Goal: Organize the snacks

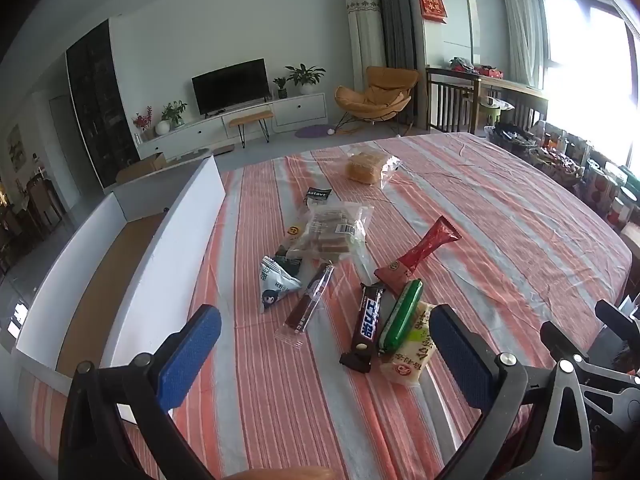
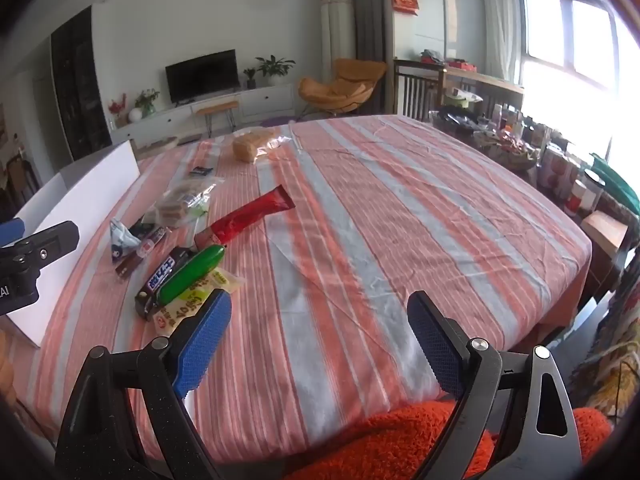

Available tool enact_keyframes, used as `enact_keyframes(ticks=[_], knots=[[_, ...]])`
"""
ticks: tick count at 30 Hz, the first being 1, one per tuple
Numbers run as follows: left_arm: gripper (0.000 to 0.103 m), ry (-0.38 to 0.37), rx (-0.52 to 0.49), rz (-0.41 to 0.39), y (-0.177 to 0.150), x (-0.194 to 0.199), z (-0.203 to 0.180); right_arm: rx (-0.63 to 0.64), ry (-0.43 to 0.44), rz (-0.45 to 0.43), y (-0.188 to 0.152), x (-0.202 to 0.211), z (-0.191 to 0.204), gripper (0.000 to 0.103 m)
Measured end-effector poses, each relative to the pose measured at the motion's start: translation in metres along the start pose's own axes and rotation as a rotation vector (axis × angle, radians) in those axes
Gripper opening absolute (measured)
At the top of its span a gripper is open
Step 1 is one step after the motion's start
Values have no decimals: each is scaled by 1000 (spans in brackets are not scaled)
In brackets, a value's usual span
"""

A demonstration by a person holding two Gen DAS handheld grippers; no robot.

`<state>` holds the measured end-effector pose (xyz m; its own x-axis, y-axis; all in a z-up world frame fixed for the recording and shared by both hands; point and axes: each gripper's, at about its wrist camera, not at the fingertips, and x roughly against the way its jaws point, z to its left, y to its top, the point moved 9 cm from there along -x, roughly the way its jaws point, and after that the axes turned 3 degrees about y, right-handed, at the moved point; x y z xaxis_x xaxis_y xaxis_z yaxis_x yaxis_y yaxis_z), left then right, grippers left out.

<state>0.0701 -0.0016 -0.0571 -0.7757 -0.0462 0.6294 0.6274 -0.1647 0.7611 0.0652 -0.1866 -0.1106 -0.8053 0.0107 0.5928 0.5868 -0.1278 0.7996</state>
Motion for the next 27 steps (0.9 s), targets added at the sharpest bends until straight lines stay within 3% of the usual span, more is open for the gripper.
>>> enact_keyframes(ticks=[2,27], knots=[[103,-21,35,-12,0,1,2,-3,3,0,0,0,0,92],[103,-22,59,32,-14,-7,4,85,-7,-4,-2,1,13,92]])
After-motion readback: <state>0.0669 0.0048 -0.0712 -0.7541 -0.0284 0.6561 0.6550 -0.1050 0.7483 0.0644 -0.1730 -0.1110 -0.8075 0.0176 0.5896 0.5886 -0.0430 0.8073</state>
